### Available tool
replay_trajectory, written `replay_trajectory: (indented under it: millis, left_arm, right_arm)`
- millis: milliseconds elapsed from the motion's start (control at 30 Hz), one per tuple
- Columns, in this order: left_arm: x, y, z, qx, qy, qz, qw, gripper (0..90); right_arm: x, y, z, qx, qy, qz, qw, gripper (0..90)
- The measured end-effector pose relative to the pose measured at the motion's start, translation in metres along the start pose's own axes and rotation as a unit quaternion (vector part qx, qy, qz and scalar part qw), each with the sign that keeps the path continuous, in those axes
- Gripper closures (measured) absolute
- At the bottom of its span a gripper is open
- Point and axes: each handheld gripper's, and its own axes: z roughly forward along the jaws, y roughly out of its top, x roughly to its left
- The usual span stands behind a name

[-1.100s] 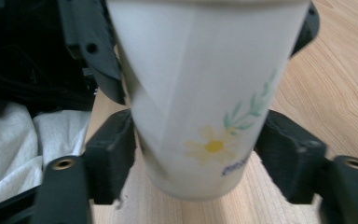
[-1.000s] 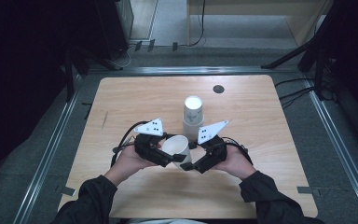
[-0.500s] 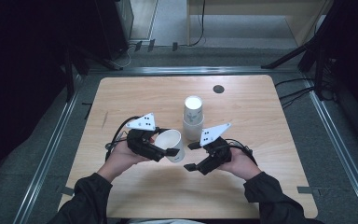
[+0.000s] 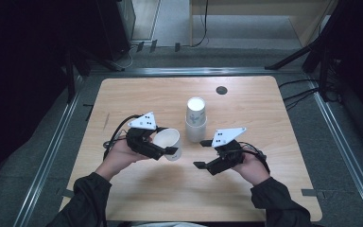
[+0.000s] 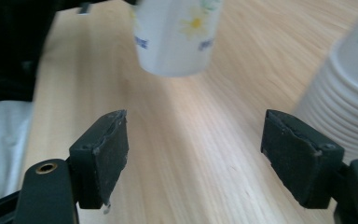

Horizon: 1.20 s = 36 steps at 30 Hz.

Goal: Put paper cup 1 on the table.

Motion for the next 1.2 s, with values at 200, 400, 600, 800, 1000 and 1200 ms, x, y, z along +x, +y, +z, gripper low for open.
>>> replay_trajectory:
  millis: [200,400,600,800,1000,1200]
  left_arm:
    - [0.008,-0.005,-0.001,0.007,0.013,-0.01,0.9998,24.7]
    - [0.015,-0.01,-0.005,0.009,0.025,-0.015,0.9995,24.7]
    - [0.023,-0.017,-0.008,0.018,0.035,-0.019,0.9991,24.6]
    - [0.03,-0.024,-0.013,0.023,0.049,-0.028,0.9981,24.6]
    - [0.037,-0.031,-0.019,0.027,0.061,-0.037,0.9971,24.6]
    - [0.041,-0.037,-0.027,0.025,0.073,-0.045,0.996,24.5]
  right_arm:
    - [-0.006,-0.007,-0.006,0.009,-0.047,0.021,0.9986,24.7]
    - [-0.007,-0.01,-0.01,0.003,-0.06,0.024,0.9979,24.6]
    - [-0.01,-0.011,-0.013,0.001,-0.078,0.025,0.9967,24.5]
    - [-0.02,-0.016,-0.01,0.017,-0.08,0.04,0.9958,24.5]
    - [-0.03,-0.019,-0.011,0.011,-0.086,0.07,0.9938,24.5]
    - [-0.039,-0.021,-0.012,0.011,-0.093,0.081,0.9923,24.5]
